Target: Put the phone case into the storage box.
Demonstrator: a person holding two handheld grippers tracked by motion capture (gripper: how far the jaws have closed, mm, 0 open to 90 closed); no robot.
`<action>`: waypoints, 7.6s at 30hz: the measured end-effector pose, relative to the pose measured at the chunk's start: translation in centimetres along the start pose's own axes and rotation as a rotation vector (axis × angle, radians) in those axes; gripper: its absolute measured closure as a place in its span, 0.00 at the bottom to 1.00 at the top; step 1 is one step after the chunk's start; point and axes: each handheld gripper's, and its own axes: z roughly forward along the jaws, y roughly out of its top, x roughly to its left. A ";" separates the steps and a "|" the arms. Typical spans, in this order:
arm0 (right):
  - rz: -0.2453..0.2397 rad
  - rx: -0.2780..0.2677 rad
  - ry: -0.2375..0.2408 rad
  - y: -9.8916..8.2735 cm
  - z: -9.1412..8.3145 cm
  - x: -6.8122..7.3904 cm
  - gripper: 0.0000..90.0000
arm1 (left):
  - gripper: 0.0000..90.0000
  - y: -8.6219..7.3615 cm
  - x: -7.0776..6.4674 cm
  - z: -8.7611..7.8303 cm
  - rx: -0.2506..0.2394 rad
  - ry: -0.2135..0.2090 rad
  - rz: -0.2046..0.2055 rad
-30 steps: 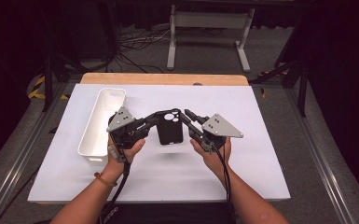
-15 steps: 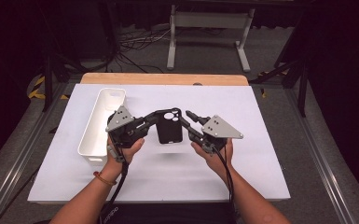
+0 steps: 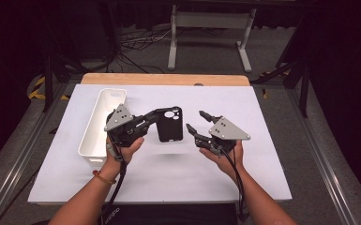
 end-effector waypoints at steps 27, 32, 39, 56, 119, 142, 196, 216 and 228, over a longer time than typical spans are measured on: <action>-0.024 0.101 -0.013 -4.5 -3.4 1.1 0.20 | 0.93 1.5 0.8 -2.2 -0.049 0.019 0.026; -0.024 0.117 -0.020 -5.0 -3.8 1.0 0.19 | 0.93 1.9 1.3 -2.9 -0.056 0.032 0.033; -0.039 0.093 -0.032 -6.0 -4.3 1.2 0.17 | 0.93 2.3 1.9 -4.1 -0.063 0.050 0.033; -0.065 0.117 -0.038 -7.5 -4.3 1.3 0.14 | 0.93 2.9 2.8 -5.7 -0.093 0.093 0.060; -0.069 0.165 0.007 -7.9 -3.4 2.0 0.15 | 0.93 3.4 9.0 -10.8 -0.158 0.238 0.069; -0.077 0.178 -0.015 -8.0 -3.2 1.9 0.15 | 0.93 3.5 13.2 -10.5 -0.102 0.289 0.067; -0.071 0.326 0.021 -9.9 -0.2 2.5 0.17 | 0.93 -2.9 22.5 -2.7 0.036 0.246 0.030; -0.091 0.329 0.034 -9.7 -0.3 2.6 0.17 | 0.83 -4.0 22.6 -1.6 0.139 0.300 0.043; -0.079 0.316 0.051 -9.5 -0.2 2.7 0.17 | 0.73 -4.2 22.6 -1.2 0.196 0.324 0.054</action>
